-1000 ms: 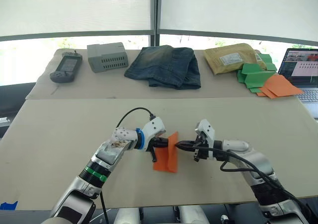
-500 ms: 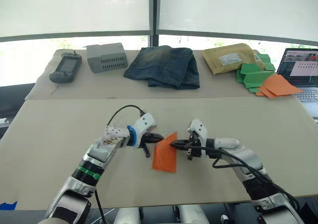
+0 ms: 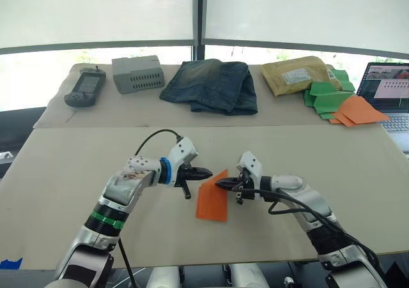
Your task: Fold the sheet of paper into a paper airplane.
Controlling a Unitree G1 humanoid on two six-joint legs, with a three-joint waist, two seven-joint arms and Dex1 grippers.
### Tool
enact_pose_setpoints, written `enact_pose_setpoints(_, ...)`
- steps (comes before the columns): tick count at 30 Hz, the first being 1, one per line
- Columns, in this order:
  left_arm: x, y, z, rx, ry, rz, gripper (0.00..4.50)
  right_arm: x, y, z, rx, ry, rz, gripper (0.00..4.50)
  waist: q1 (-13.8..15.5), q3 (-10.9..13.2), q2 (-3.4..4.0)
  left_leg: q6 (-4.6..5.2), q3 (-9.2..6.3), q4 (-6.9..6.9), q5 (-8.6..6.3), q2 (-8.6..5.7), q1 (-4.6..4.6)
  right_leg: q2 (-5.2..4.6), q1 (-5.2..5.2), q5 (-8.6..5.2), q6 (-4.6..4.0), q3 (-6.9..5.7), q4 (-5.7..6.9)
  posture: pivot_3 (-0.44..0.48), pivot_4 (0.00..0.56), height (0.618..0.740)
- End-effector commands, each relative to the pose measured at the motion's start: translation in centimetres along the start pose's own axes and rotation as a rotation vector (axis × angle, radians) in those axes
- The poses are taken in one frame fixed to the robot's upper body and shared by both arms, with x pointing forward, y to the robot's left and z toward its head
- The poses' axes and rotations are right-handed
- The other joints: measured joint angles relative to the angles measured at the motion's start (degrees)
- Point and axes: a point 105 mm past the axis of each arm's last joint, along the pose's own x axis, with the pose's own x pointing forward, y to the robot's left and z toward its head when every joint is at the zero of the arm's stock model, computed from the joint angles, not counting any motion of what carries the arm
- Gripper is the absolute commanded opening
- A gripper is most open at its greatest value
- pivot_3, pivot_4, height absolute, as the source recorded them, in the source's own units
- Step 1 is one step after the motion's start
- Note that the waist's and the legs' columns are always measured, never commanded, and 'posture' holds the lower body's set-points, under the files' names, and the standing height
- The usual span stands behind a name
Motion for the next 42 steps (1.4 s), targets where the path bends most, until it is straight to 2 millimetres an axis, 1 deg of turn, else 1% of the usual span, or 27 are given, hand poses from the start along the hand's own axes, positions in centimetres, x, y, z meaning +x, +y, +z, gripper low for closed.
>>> enact_pose_setpoints(1,0.3,-0.2,-1.4,0.065,0.095,-0.002,0.05,-0.3,-0.5,-2.2,0.054,0.066,-0.05,0.0,0.1,0.0,0.0,0.0,0.0,0.01,0.0,0.0,0.01,0.0,0.0,-0.01,-0.01,0.0,0.02,0.0,0.15,0.722)
enact_pose_setpoints(4,0.4,0.0,-4.0,0.099,0.202,0.007,0.05,-0.5,-0.5,-2.0,0.053,0.052,-0.057,0.0,0.2,0.0,-0.02,-0.01,-0.01,0.01,0.0,-0.03,0.01,0.01,0.01,-0.03,-0.03,-0.01,0.02,0.0,0.15,0.722)
enact_pose_setpoints(6,0.7,-0.2,-5.0,0.077,0.214,0.0,0.05,-0.5,-0.7,-2.2,0.033,0.052,-0.074,0.0,0.2,0.0,-0.01,-0.01,-0.03,0.01,0.0,0.0,0.1,-0.02,0.09,-0.07,-0.09,0.0,0.0,0.0,0.15,0.722)
enact_pose_setpoints(8,0.9,-0.5,-5.2,0.058,0.2,-0.005,0.05,-0.5,-0.9,-2.2,0.038,0.043,-0.087,0.0,0.2,0.0,-0.01,-0.01,-0.01,0.01,0.0,0.0,0.11,-0.07,0.1,-0.08,-0.1,0.0,0.01,0.0,0.15,0.722)
enact_pose_setpoints(11,1.1,-0.6,-5.2,0.052,0.192,0.002,0.05,-0.6,-2.4,-1.8,0.042,0.018,-0.153,0.0,0.2,-0.1,-0.04,-0.01,-0.01,0.04,0.0,0.0,0.19,-0.09,0.16,-0.1,-0.14,0.0,0.0,0.0,0.15,0.722)
enact_pose_setpoints(13,1.2,-0.8,-5.2,0.05,0.189,0.0,0.05,-1.0,-3.6,-1.6,0.037,-0.001,-0.211,0.0,0.3,-0.1,-0.04,-0.01,0.01,0.05,0.0,-0.01,0.22,-0.14,0.18,-0.2,-0.31,0.01,0.01,0.0,0.15,0.722)
enact_pose_setpoints(18,1.0,-1.0,-5.4,0.042,0.189,0.003,0.05,-1.2,-5.3,-1.0,0.014,-0.022,-0.266,0.0,0.3,-0.1,-0.04,-0.01,0.02,0.07,0.01,-0.01,0.22,-0.14,0.19,-0.19,-0.29,0.02,0.01,0.0,0.15,0.722)
enact_pose_setpoints(20,0.9,-1.0,-5.5,0.037,0.19,0.006,0.05,-1.1,-5.6,-0.9,0.01,-0.02,-0.271,0.0,0.3,-0.1,-0.04,-0.01,0.03,0.04,0.01,-0.01,0.21,-0.14,0.18,-0.05,-0.05,0.02,0.02,0.0,0.15,0.722)
enact_pose_setpoints(22,0.9,-1.1,-5.6,0.03,0.19,0.01,0.05,-1.0,-5.5,-1.0,-0.002,-0.009,-0.251,0.0,0.3,-0.1,-0.04,-0.01,0.03,0.04,0.01,-0.02,0.17,-0.13,0.16,-0.05,-0.03,0.02,0.01,0.0,0.15,0.722)
enact_pose_setpoints(28,0.9,-1.2,-5.7,0.017,0.18,0.022,0.05,-0.8,-3.1,-1.6,-0.023,-0.016,-0.154,0.0,0.3,-0.1,-0.02,-0.01,-0.03,-0.05,0.0,-0.02,0.14,-0.13,0.15,-0.16,0.07,0.0,0.0,0.0,0.15,0.722)
enact_pose_setpoints(33,1.3,-1.1,-5.5,0.024,0.176,0.014,0.05,-1.1,-1.6,-2.7,-0.041,-0.003,-0.107,0.0,0.4,-0.1,-0.01,-0.01,-0.04,-0.12,-0.02,-0.04,0.1,-0.15,0.13,-0.24,0.11,-0.01,-0.01,0.0,0.15,0.722)
enact_pose_setpoints(34,1.4,-1.1,-5.4,0.026,0.175,0.01,0.05,-1.2,-1.2,-3.0,-0.068,0.013,-0.094,0.0,0.4,-0.1,-0.02,-0.01,-0.04,-0.12,-0.02,-0.04,0.1,-0.16,0.14,-0.25,0.11,-0.01,-0.02,0.0,0.15,0.722)
enact_pose_setpoints(37,1.5,-1.1,-5.3,0.029,0.174,0.006,0.05,-1.2,-0.9,-3.1,-0.105,0.017,-0.094,0.0,0.3,-0.1,-0.04,-0.01,-0.03,-0.12,-0.03,-0.05,0.11,-0.16,0.15,-0.26,0.12,-0.01,-0.03,0.0,0.15,0.722)
enact_pose_setpoints(39,1.6,-1.1,-5.2,0.032,0.174,0.002,0.05,-1.1,-1.4,-2.4,-0.12,-0.016,-0.128,0.0,0.3,-0.1,-0.04,-0.01,-0.03,-0.11,-0.03,-0.04,0.13,-0.15,0.15,-0.27,0.11,-0.02,-0.02,0.0,0.15,0.722)
enact_pose_setpoints(41,1.7,-1.1,-5.2,0.036,0.174,-0.005,0.05,-1.2,-2.3,-1.1,-0.139,-0.067,-0.183,0.0,0.3,-0.1,-0.04,-0.01,-0.04,-0.11,-0.03,-0.03,0.16,-0.14,0.16,-0.28,0.08,-0.02,-0.01,0.0,0.15,0.722)
enact_pose_setpoints(42,1.8,-1.1,-5.2,0.038,0.175,-0.009,0.05,-1.5,-2.9,-0.1,-0.163,-0.097,-0.218,0.0,0.3,-0.1,-0.04,-0.02,-0.04,-0.11,-0.03,-0.03,0.16,-0.14,0.16,-0.29,0.06,-0.02,-0.01,0.0,0.15,0.722)
